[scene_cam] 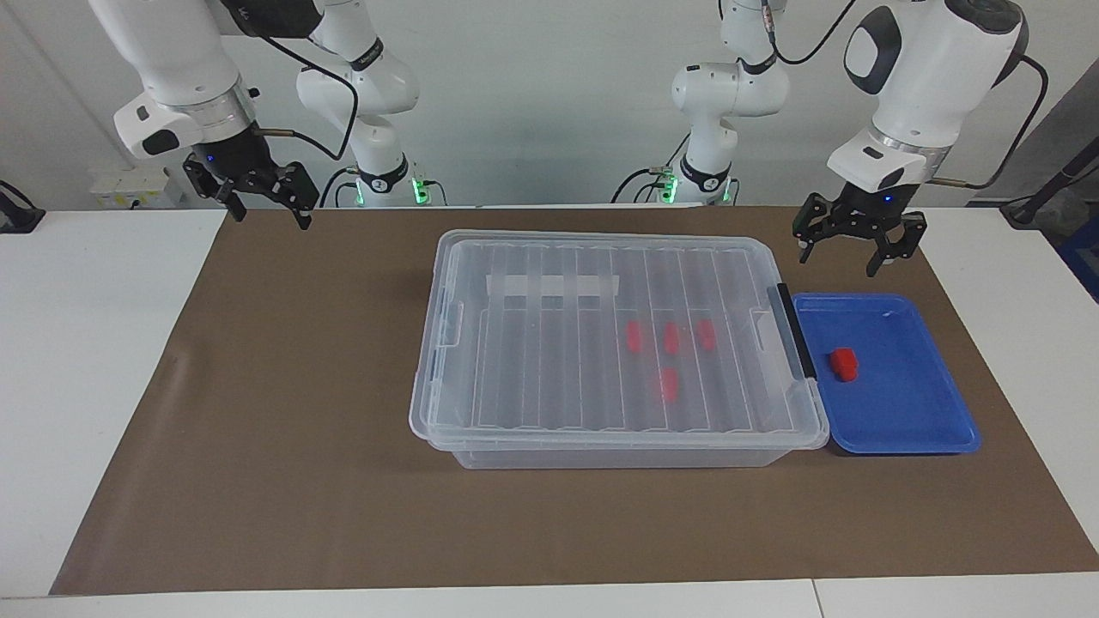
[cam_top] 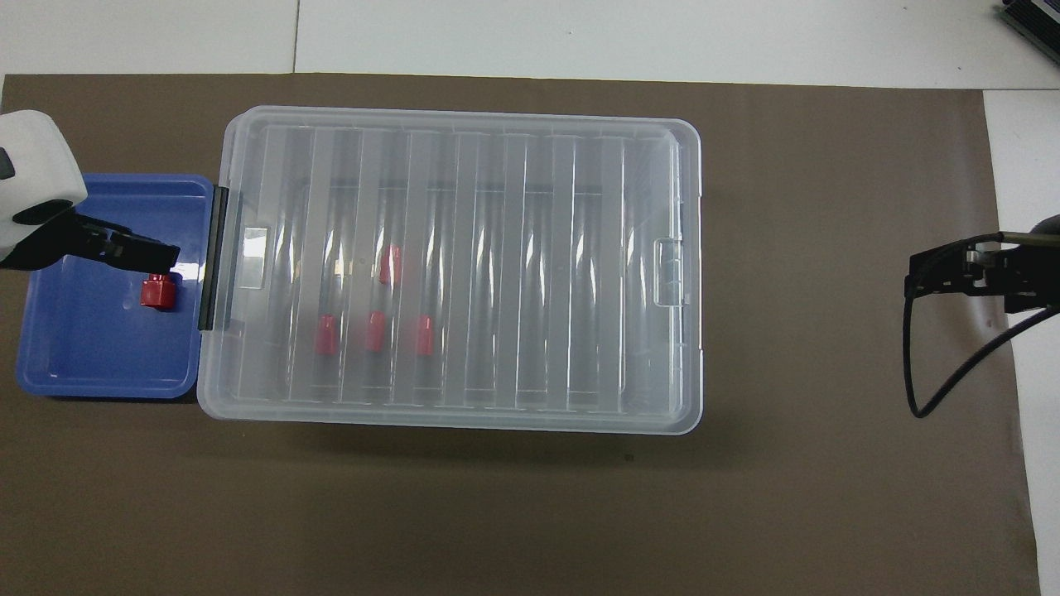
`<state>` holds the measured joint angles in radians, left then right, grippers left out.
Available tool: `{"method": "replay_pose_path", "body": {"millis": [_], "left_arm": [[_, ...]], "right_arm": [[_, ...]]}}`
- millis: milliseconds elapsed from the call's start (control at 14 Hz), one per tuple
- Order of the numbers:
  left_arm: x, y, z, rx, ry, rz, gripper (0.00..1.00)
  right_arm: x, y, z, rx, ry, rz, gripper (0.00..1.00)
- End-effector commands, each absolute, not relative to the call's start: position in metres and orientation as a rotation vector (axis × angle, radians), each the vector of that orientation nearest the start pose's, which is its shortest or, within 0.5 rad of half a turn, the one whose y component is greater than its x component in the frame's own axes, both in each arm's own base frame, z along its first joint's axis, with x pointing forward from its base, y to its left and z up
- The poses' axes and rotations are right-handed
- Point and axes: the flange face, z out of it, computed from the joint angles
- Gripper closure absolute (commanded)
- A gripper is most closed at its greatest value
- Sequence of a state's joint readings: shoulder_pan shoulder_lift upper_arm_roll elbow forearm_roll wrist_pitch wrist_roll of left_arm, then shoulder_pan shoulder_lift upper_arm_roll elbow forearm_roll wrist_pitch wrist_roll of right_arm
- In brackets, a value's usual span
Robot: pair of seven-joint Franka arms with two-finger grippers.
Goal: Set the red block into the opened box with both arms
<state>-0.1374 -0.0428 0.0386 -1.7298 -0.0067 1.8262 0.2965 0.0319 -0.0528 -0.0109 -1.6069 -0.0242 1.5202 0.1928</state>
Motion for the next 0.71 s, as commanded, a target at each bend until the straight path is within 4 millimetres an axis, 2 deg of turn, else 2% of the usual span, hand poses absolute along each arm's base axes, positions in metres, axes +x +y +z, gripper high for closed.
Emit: {"method": "replay_pose_path", "body": {"millis": [0,427,641], "left_arm": [[0.5537,-0.0526,0.5999,-3.074,0.617,-0.213,0.0],[0.5537,-0.0517,0.5992,-3.075,0.615,-0.211,0.0],[0.5536,-0.0526,0.5992,-3.075,0.617,-0.211,0.0]], "right_arm": [[0.5247,0.0064,0.6324,-3.152,0.27,0.05,0.0],[0.5244,0.004,0.6317,-3.153,0.26,0.062,0.0],[0.5252,0.0121,0.6317,-3.155,0.239,0.05,0.0]]}}
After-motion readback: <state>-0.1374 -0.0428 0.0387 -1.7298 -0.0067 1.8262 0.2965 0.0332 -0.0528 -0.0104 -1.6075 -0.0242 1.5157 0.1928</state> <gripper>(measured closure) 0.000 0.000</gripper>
